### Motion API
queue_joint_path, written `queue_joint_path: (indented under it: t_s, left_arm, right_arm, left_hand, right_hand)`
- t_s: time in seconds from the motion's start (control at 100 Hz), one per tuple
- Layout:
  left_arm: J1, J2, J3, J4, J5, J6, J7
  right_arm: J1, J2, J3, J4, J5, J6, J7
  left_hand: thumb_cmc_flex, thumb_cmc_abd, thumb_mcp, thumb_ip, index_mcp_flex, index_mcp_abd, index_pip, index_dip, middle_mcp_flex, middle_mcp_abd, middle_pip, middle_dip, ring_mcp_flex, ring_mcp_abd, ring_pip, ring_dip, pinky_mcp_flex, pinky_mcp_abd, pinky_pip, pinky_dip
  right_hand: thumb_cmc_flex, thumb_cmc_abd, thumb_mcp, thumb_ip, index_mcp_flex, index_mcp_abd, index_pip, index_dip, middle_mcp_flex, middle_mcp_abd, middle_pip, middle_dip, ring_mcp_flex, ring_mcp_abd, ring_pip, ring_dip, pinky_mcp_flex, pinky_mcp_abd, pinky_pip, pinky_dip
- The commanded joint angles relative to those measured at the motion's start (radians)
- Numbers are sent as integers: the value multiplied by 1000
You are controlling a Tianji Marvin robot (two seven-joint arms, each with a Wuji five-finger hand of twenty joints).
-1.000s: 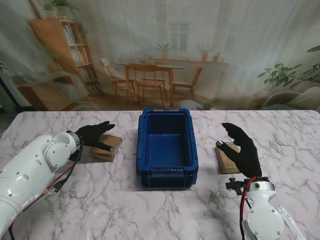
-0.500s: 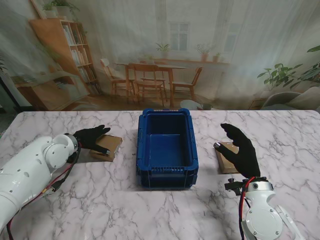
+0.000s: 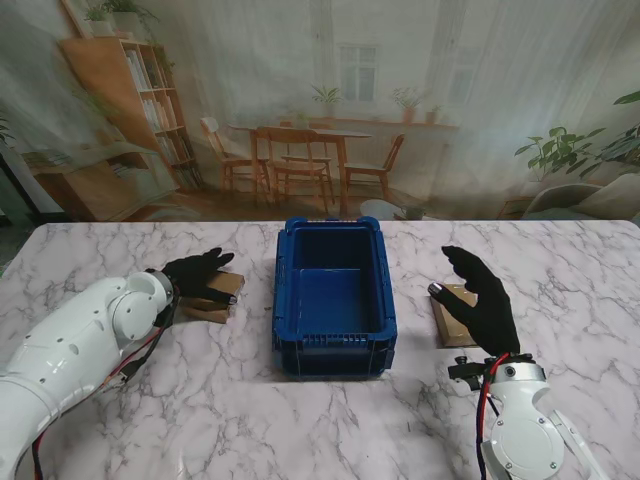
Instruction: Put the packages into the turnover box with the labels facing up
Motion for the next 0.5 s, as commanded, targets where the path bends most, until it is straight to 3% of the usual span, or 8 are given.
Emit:
queue_joint_path:
  t_s: [0.0, 0.49]
  left_arm:
    - [-12, -13, 13, 2, -2, 4, -5]
    - [-82, -45, 156, 107, -53, 23, 66]
  right_arm:
    - [0, -2, -4, -4, -4, 12, 1]
    - [8, -1, -10, -4, 9, 24, 12]
  left_hand:
    - [-35, 20, -18, -9, -28, -26, -17, -25, -50, 5, -13, -17, -18, 11, 24, 15, 0, 62, 46, 8]
    - [52, 31, -7, 6, -26, -28, -10, -15, -50, 16, -13, -17, 1, -10, 49, 60, 45, 55, 196, -5]
  right_hand:
    - [-27, 16, -1, -2, -26, 9, -18, 23, -26, -5, 12, 7, -21, -5, 5, 19, -10, -7, -19, 14]
    - [-24, 43, -21, 3, -24, 6, -20, 25, -27, -3, 9, 8, -25, -6, 1, 19, -14, -8, -21, 17]
